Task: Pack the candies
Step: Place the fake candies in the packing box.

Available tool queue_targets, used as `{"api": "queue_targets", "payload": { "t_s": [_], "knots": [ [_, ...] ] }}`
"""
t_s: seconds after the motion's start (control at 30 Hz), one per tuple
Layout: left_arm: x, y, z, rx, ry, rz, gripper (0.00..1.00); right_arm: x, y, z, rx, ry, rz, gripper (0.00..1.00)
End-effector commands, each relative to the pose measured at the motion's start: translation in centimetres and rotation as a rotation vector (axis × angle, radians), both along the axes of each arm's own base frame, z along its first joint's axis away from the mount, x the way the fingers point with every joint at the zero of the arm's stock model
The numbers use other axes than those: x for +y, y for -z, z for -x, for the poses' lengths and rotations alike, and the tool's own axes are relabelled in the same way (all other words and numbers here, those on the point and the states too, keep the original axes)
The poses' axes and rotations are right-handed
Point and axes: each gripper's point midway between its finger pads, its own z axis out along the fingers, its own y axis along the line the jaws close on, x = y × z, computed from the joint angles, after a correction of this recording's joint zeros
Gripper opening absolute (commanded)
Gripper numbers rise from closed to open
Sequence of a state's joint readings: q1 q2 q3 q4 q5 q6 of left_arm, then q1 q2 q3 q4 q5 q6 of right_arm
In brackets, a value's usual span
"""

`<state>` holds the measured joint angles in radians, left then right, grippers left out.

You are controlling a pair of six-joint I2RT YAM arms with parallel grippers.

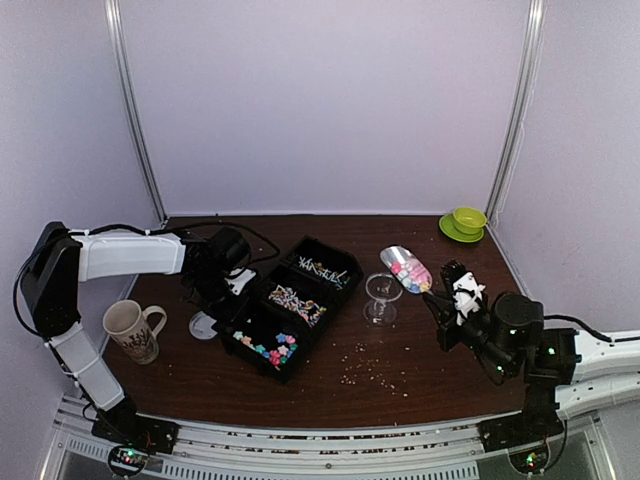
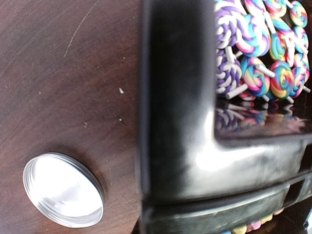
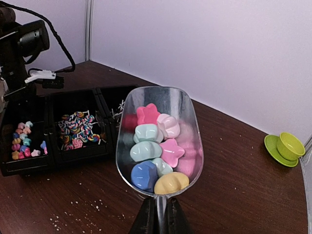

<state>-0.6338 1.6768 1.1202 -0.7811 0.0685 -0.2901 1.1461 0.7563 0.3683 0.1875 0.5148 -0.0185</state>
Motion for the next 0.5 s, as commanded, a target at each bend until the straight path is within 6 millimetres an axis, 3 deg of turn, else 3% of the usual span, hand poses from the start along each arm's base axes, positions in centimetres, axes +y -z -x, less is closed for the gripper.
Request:
{"api": "queue_targets", "payload": {
  "t_s": [0.0,0.47],
  "knots": [
    [-3.64,-4.69,-3.58,-0.152,0.005,0.192,0.00,-1.84,1.49,-0.47,0.095,0.078,0.051,0.00],
    [-3.70,-4.76,-3.53,-0.149,0.007,0.195,0.00,-1.70,1.25,-1.08,0.250,0.115,0.154,0.00]
  ]
}}
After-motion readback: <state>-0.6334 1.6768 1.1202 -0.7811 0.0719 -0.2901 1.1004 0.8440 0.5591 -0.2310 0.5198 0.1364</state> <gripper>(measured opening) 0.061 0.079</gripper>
